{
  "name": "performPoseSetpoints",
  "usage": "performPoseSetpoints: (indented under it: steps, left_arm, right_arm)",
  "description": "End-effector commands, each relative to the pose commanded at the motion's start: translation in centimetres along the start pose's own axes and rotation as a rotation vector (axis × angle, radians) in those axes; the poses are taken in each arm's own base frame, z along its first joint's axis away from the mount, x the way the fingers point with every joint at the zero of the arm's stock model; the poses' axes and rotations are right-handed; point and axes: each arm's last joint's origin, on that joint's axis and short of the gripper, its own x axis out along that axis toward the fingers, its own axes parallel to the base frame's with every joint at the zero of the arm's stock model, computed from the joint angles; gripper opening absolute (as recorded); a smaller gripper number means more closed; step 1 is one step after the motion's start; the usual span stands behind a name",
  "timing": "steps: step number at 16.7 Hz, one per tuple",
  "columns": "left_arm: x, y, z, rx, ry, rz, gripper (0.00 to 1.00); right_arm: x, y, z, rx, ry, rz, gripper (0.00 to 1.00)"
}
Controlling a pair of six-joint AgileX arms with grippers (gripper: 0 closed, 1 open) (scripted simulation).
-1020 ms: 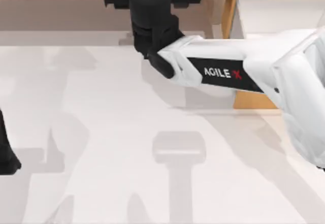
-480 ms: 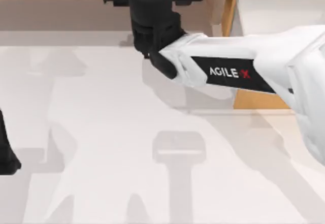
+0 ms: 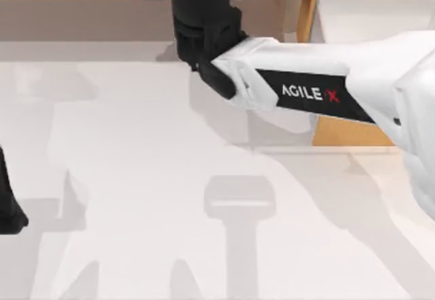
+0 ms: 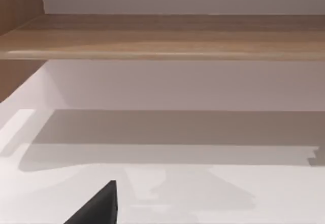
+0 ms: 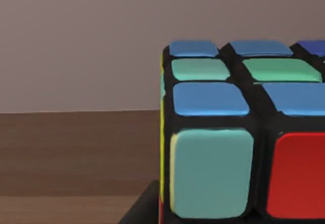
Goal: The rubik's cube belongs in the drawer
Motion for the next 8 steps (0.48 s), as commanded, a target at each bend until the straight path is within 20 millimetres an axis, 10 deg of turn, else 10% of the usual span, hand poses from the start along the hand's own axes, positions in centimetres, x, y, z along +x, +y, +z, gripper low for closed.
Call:
performPoseSetpoints:
  steps: [8]
  left_arm:
    - [0.0, 0.0, 0.0, 0.0, 0.0, 0.0, 1.0]
  right_arm:
    - [-4.7, 5.3, 7.4, 0.194, 0.014, 0.484, 0.0]
